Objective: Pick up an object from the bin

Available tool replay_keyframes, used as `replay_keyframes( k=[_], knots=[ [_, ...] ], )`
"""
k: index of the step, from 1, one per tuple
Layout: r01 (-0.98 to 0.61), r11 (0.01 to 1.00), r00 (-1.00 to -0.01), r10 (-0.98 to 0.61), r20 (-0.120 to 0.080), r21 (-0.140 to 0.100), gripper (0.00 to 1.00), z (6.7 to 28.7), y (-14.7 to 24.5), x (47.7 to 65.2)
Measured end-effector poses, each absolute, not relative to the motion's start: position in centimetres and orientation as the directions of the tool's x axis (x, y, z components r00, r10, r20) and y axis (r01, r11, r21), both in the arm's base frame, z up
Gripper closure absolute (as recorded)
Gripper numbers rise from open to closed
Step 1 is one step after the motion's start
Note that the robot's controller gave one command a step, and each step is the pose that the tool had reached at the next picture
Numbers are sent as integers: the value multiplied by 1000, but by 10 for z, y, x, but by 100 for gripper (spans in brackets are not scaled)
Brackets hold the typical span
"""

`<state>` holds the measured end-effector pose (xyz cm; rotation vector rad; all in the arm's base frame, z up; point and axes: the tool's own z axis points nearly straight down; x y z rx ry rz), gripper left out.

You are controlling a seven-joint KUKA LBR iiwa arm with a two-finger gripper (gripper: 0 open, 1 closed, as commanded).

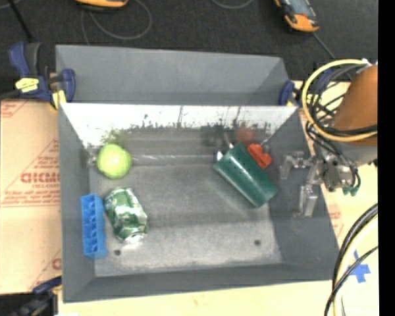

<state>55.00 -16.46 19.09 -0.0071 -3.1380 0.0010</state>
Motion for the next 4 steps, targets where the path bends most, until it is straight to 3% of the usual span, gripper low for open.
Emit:
replay_keyframes(
  k=[1, 2, 3, 4],
  knots=[
    [0, 1000, -1000, 0, -4, -2, 0, 195, -164, 552],
    [-73, 997, -997, -73, -9, -4, 0, 144, -156, 573],
    [-46, 999, -999, -46, -8, -3, 0, 115, -155, 576],
    [-72, 997, -997, -72, -6, -3, 0, 128, -139, 587]
  ],
)
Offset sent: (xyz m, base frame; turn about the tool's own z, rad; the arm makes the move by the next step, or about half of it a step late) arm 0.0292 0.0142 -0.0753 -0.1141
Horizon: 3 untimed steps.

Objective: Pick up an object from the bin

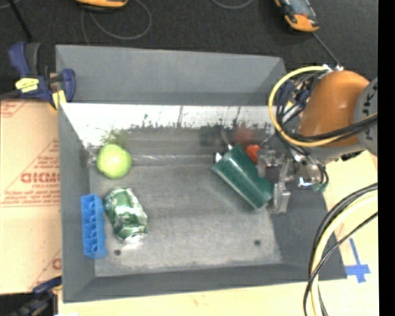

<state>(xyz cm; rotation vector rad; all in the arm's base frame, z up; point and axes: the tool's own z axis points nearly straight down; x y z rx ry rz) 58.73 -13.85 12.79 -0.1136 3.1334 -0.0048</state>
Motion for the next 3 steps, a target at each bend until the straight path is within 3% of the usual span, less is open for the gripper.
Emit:
replay_keyframes(
  k=[1, 2, 3],
  knots=[
    [-204, 979, -977, -204, -60, -14, 100, 95, -150, 620],
    [-206, 979, -978, -206, -23, -3, 0, 85, -151, 610],
    [-207, 978, -976, -207, -62, -12, 100, 92, -148, 620]
  ],
)
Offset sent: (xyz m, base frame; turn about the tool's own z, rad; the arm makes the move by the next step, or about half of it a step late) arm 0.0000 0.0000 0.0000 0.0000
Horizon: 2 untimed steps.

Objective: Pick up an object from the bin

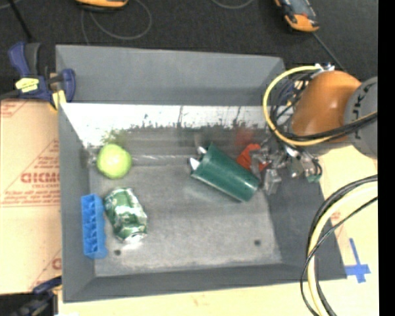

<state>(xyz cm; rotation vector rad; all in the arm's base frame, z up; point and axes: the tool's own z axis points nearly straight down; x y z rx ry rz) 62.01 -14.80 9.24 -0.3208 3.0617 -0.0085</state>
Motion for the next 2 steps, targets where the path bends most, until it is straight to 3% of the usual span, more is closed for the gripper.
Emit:
replay_keyframes(
  k=[1, 2],
  knots=[
    [-208, 978, -978, -208, -26, -4, 0, 85, -150, 611],
    [-208, 978, -978, -208, -27, -4, 0, 85, -150, 611]
  ],
)
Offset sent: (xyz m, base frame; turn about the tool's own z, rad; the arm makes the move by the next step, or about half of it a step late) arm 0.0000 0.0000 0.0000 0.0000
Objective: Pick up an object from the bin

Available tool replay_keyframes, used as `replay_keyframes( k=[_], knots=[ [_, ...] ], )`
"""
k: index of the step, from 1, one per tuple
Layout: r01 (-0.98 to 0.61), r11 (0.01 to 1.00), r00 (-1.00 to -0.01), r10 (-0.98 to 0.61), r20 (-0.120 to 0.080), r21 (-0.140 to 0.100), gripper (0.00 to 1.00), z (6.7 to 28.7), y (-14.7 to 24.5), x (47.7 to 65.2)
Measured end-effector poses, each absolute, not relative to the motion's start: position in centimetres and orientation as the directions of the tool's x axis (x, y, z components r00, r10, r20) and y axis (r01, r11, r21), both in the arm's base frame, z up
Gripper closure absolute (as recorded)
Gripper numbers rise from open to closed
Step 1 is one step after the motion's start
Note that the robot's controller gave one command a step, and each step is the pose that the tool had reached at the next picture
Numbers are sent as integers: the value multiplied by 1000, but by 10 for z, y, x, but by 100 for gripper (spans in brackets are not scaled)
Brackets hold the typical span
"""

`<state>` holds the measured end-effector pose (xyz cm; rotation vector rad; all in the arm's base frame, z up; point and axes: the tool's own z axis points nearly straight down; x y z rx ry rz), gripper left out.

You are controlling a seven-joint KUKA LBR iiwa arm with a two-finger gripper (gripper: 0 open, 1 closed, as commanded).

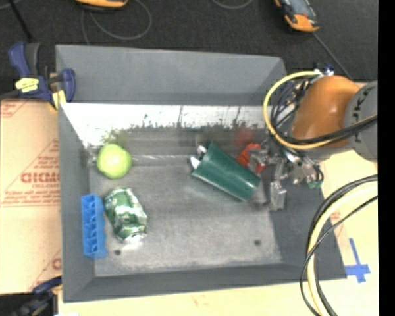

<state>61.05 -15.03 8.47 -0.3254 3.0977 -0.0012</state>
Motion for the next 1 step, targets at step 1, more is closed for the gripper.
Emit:
replay_keyframes(
  k=[1],
  knots=[
    [-210, 978, -977, -210, -25, -3, 0, 87, -150, 610]
  ],
)
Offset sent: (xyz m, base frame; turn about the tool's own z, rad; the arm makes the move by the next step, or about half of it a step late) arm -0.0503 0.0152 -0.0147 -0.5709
